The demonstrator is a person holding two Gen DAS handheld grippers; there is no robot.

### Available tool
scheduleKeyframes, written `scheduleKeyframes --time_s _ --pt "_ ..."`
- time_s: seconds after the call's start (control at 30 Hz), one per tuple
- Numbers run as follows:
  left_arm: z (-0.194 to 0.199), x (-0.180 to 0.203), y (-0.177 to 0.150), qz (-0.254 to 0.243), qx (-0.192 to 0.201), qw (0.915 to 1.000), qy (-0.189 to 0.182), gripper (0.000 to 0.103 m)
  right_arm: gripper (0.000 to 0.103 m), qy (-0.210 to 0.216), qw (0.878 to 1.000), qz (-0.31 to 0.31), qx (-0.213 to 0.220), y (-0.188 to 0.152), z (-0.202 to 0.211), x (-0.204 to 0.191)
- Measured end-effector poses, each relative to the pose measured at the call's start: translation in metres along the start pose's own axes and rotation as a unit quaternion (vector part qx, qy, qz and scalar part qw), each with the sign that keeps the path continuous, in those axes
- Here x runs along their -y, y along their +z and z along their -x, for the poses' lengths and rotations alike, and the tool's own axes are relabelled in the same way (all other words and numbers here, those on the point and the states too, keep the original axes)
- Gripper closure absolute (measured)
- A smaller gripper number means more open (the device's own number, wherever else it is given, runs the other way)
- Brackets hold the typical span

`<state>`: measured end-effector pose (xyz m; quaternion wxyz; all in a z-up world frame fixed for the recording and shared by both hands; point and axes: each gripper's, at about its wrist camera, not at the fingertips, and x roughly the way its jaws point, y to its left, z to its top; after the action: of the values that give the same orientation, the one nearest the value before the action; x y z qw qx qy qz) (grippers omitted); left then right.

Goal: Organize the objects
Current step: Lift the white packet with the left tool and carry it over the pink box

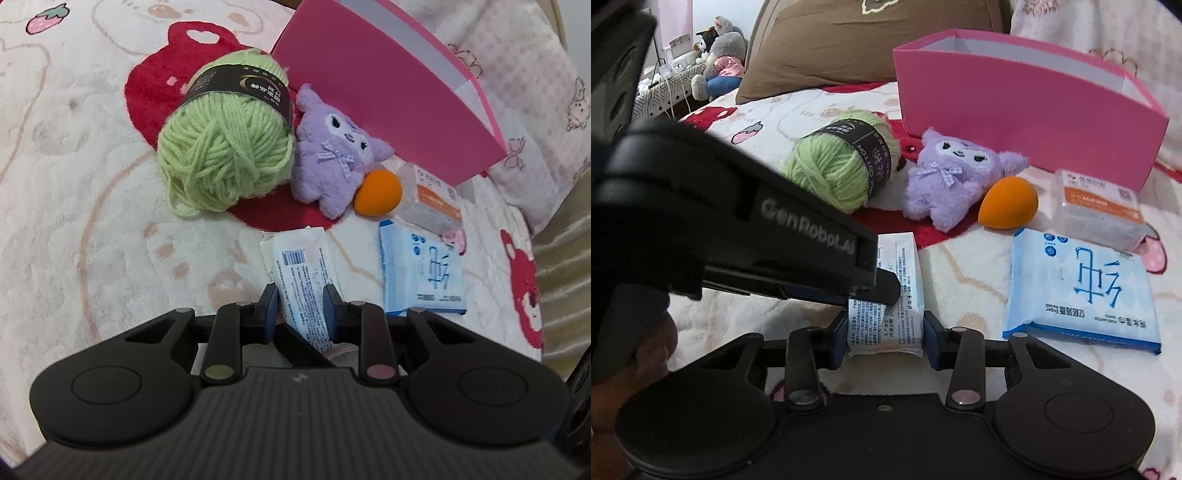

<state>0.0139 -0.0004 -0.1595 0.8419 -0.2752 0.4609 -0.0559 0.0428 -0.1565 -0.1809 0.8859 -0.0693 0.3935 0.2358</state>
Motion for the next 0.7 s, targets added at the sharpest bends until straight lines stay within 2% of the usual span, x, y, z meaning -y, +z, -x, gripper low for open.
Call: scheduleKeyframes --time_s 0.27,0.6,0.7 --pt "0.017 0.006 0.001 -0.013 0.019 0.9991 -0.034 0.079 0.057 -0.020 0.999 0.028 0.023 0.005 0.017 -0.003" --pt "0.025 0.029 0.004 -0.056 0.017 0.9980 -0.022 0.078 0.057 -0.009 1.000 0.001 0.014 0.015 0.032 0.008" --pt "0.028 0.030 0.007 -0.055 0.012 0.9981 -0.027 0.078 0.057 -0.007 1.000 -0.006 0.013 0.016 0.036 0.009"
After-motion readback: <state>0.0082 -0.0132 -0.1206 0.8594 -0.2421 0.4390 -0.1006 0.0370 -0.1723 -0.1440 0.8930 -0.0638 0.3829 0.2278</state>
